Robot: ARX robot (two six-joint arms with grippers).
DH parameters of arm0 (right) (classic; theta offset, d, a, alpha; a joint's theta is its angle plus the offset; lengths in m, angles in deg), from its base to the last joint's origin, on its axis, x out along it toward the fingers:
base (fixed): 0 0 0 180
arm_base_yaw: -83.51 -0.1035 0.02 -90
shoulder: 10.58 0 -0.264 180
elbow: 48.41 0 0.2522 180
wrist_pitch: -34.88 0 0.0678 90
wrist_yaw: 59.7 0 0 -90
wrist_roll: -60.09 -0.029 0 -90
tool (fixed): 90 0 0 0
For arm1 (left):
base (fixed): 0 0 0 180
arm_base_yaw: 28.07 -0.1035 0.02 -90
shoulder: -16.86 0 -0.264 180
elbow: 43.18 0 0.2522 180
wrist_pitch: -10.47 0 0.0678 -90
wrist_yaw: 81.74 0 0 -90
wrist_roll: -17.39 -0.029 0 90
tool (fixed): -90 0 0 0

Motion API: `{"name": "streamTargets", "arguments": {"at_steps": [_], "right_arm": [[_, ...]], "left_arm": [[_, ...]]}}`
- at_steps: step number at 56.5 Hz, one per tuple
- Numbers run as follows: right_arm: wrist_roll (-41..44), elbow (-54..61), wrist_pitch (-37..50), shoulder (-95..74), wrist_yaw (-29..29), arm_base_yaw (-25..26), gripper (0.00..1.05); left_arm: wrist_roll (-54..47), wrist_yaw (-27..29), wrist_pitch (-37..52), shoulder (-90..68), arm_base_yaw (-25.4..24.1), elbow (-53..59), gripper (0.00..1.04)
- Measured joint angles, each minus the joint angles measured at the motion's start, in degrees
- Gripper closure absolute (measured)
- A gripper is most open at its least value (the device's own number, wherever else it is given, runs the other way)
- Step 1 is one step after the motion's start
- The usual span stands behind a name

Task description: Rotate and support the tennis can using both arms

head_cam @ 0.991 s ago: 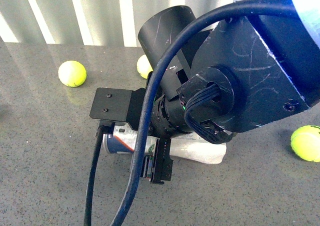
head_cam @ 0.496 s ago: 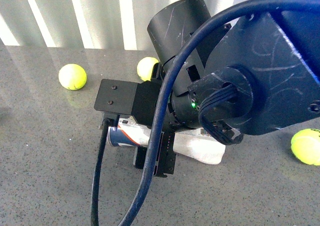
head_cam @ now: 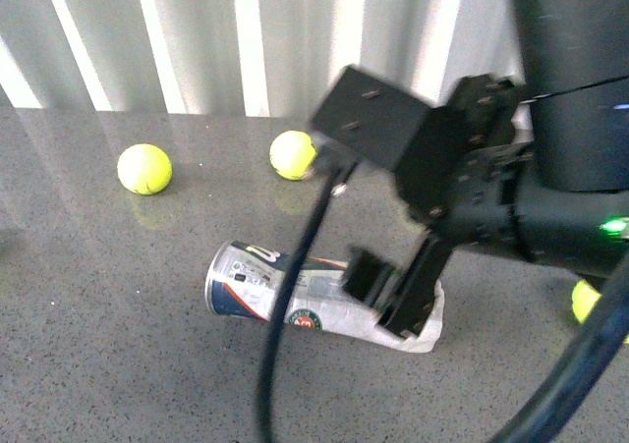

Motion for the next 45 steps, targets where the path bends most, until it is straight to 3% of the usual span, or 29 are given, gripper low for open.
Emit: {"name": "streamTargets", "arguments": {"at_steps": [10, 17, 21, 25, 29, 34, 38, 40, 45], "right_arm": [[-9.6, 7.48, 7.06, 9.09, 8.94, 12.81, 0.07], [-15.15, 13.29, 8.81, 19.47, 11.45, 20.76, 0.07], [-21.53, 18.08, 13.7, 26.4, 0.92, 25.81, 0.16], [-28.02, 22.56, 10.14, 36.2, -10.4, 28.94, 0.28], [-31.43, 26.64, 2.21, 47.34, -15.61, 29.83, 0.41], [-33.35, 30.12, -8.55, 61.16, -16.09, 29.97, 0.56], [-34.01, 31.87, -15.08, 70.14, -14.34, 29.03, 0.66], [-34.42, 33.31, -19.08, 76.35, -10.03, 26.36, 0.74], [-34.62, 36.0, -23.58, 85.31, -7.39, 21.77, 0.88]], "left_arm": [[0.0, -0.02, 0.0, 0.0, 0.0, 0.0, 0.07], [0.0, -0.02, 0.0, 0.0, 0.0, 0.0, 0.07], [0.0, 0.0, 0.0, 0.0, 0.0, 0.0, 0.07], [0.0, 0.02, 0.0, 0.0, 0.0, 0.0, 0.07], [0.0, -0.02, 0.0, 0.0, 0.0, 0.0, 0.07], [0.0, 0.0, 0.0, 0.0, 0.0, 0.0, 0.07], [0.0, 0.02, 0.0, 0.0, 0.0, 0.0, 0.07], [0.0, 0.02, 0.0, 0.0, 0.0, 0.0, 0.07], [0.0, 0.02, 0.0, 0.0, 0.0, 0.0, 0.07]]}}
